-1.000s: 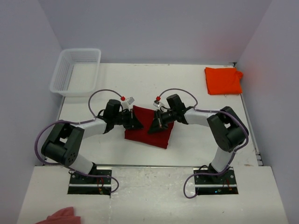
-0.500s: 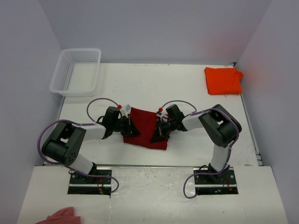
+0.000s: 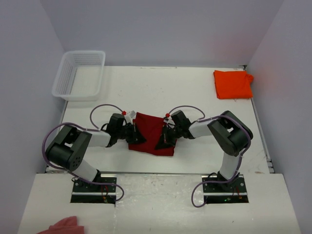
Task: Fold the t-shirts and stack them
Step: Smooth out wrinkles on the folded tshirt
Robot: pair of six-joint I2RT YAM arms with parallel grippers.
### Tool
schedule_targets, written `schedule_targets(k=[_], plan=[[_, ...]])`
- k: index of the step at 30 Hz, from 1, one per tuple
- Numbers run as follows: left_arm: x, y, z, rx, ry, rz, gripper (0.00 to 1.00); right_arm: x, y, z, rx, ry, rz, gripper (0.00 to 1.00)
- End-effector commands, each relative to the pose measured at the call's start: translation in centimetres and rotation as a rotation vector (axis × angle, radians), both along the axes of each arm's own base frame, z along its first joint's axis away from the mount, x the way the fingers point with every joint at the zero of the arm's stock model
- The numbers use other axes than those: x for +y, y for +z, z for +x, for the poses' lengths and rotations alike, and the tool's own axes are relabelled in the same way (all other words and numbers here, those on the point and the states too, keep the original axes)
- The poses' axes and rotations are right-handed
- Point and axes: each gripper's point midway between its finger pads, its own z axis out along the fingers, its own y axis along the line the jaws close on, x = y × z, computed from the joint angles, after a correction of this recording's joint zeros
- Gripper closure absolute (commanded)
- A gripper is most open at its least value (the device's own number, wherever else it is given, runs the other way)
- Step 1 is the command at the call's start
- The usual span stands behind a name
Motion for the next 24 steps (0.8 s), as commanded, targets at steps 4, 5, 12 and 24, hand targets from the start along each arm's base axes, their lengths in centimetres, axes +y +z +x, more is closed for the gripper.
schedule_targets(k=[4,5,12,24], plan=[[2.3,-2.7,-0.8,0.053,0.047,0.143,1.00,-6.0,-4.9,-0.1,-0.114,-0.072,-0.374,1.00],[2.1,-2.2,-0.4,0.040,0.050,0.142,1.00,-5.5,-2.9,0.9,-0.174,-0.061,-0.344,1.00],[1.5,2.9,1.5,-0.071,0.056,0.142,1.00,-4.4,7.8,2.4,-0.375,-0.002,-0.250,1.00],[0.6,5.7,0.5,-0.099,0.032,0.126,1.00,-1.5,12.0,4.8,-0.409,0.013,-0.142,1.00]])
